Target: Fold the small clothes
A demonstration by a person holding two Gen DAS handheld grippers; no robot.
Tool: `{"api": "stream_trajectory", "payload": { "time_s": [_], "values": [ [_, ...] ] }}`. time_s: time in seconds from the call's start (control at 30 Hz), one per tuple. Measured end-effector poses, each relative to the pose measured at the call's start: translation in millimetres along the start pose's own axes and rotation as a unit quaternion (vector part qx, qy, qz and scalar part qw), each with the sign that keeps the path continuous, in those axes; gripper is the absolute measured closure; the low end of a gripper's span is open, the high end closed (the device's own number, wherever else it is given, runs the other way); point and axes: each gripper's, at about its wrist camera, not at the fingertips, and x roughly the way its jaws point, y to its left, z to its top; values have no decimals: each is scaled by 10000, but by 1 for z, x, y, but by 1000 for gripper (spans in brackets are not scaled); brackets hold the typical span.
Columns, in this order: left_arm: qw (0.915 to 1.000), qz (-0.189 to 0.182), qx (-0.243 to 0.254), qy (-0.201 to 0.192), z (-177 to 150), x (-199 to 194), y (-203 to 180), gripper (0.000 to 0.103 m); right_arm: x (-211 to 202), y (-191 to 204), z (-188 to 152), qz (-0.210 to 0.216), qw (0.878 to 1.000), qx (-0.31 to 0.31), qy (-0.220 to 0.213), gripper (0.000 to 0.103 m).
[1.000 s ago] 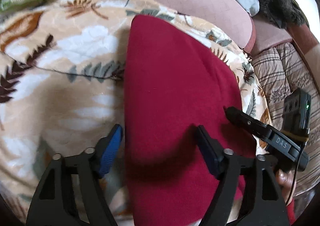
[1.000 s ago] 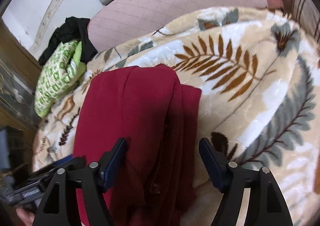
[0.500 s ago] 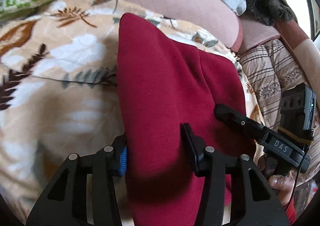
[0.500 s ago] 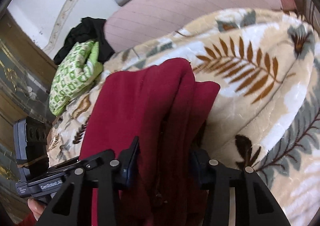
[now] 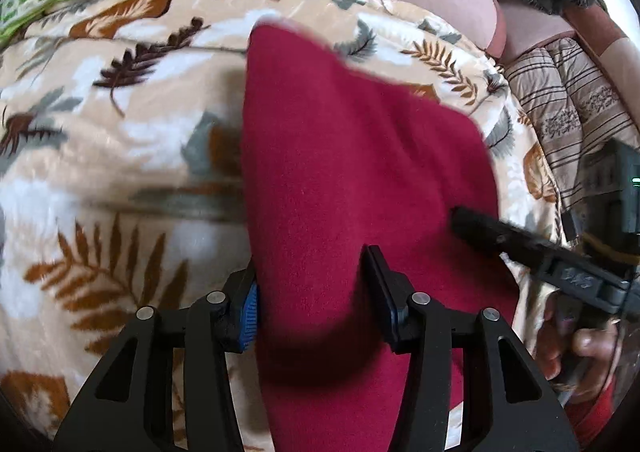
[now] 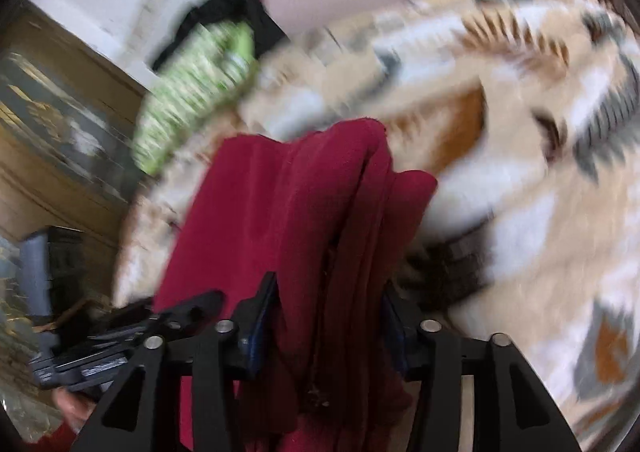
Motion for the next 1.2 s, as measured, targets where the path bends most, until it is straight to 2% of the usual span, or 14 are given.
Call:
{"api": "stream_trajectory", "payload": {
  "time_s": [0.13, 0.27, 0.37, 0.47, 0.5, 0.63, 0.73, 0.83, 0.93, 1.0, 1.2],
  "values": [
    [9992, 268, -69, -286, -6, -21, 0, 52, -44, 13, -2, -243, 9974, -356, -578, 49],
    [9963, 623, 9, -597, -10, -32, -6, 52, -63, 43, -2, -143, 9913, -1005, -835, 52],
    [9952, 802, 95, -558, -16, -24, -8, 52, -39, 58, 0, -56, 9900, -1282, -581, 61],
    [9950, 828, 133, -540, -18, -15, -7, 51, 3, 57, 5, -590, 9858, -1550, -252, 70],
    [9953, 783, 118, -552, -17, -14, -7, 49, 13, 49, 7, -802, 9838, -1592, -213, 79],
    [9943, 884, 161, -577, -16, -14, -11, 49, 6, 29, 14, -535, 9908, -1223, -223, 79],
    [9929, 981, 181, -647, -18, -15, -12, 49, -12, 46, 1, -622, 9868, -1477, -232, 77],
    [9918, 1042, 146, -728, -21, -17, -13, 49, -28, 63, -27, -702, 9805, -1819, -237, 76],
    [9908, 1077, 116, -811, -25, -19, -14, 49, -17, 60, -49, -1208, 9737, -1927, -152, 76],
    [9890, 1185, 165, -869, -28, -23, -18, 49, -9, 50, -56, -1284, 9757, -1763, -185, 72],
    [9837, 1349, 283, -1155, -36, -44, -23, 49, -39, 55, -63, -1112, 9822, -1411, -540, 68]
  ]
}}
